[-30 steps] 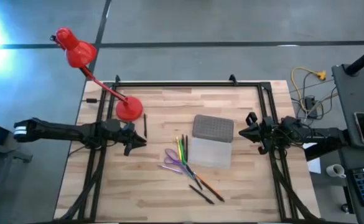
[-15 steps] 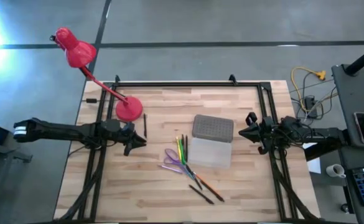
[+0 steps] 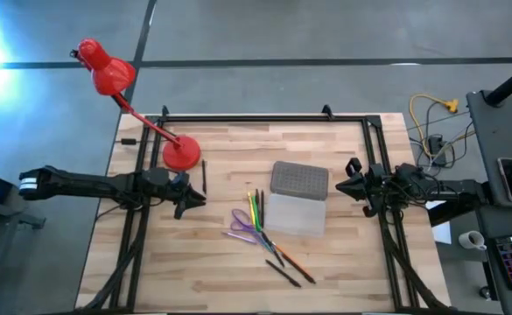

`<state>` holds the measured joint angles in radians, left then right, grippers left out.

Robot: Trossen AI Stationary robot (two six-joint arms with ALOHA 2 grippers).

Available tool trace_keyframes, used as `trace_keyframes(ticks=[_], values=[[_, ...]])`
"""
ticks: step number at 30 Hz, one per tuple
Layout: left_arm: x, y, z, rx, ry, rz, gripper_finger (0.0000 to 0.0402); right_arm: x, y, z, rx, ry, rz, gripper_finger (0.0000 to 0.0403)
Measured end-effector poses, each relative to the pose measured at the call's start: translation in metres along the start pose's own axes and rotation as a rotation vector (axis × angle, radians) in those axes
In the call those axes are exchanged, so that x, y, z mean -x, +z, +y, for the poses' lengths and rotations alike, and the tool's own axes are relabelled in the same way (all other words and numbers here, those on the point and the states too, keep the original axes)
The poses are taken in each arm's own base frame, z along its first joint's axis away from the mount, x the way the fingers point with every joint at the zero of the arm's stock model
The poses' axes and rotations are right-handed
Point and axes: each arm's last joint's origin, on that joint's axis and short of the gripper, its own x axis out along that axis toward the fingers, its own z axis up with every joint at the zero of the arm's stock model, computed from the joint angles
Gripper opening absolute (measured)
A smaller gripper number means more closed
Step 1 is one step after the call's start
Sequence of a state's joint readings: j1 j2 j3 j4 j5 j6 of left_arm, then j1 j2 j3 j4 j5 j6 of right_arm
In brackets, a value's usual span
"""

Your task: Pick & place school supplies into a supply box

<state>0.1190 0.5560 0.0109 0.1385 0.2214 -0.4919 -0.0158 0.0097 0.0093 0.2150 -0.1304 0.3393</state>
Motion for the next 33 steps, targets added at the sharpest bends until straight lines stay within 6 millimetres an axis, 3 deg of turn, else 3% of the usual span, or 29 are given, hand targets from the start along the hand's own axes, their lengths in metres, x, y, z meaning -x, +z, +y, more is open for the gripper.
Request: trace_keyframes(ticks=[3, 5, 7, 12, 17, 22, 24, 29, 33], values=[[0.0, 0.0, 0.0, 0.0, 0.0, 0.0, 0.0093, 0.0, 0.006, -0.003, -0.021, -0.129, -0.102, 0.0018], [0.0, 0.0, 0.0, 0.0, 0.0, 0.0, 0.0093, -0.002, 0.006, -0.009, -0.152, -0.29, -0.141, 0.0018], [0.0, 0.0, 0.0, 0.0, 0.0, 0.0, 0.0093, -0.005, -0.009, -0.015, -0.271, -0.378, -0.031, 0.0018], [0.0, 0.0, 0.0, 0.0, 0.0, 0.0, 0.0093, -0.017, -0.035, -0.018, -0.634, -0.319, 0.245, 0.0018], [0.0, 0.005, 0.001, 0.021, 0.088, -0.094, 0.0093, -0.031, -0.034, -0.021, -0.788, -0.322, 0.162, 0.0018], [0.008, 0.035, -0.009, 0.668, -0.045, -0.507, 0.0093, -0.037, -0.031, -0.027, -0.89, -0.443, -0.037, 0.0018], [0.013, 0.043, -0.011, 0.849, -0.1, -0.656, 0.0093, -0.036, -0.034, -0.031, -0.879, -0.555, -0.095, 0.0018], [0.022, 0.052, -0.011, 1.002, -0.118, -0.924, 0.0093, -0.035, -0.023, -0.036, -1.012, -0.678, -0.494, 0.0018], [0.023, 0.051, -0.006, 1.017, 0.011, -1.054, 0.0093, -0.036, -0.015, -0.039, -0.957, -0.664, -0.571, 0.0018]])
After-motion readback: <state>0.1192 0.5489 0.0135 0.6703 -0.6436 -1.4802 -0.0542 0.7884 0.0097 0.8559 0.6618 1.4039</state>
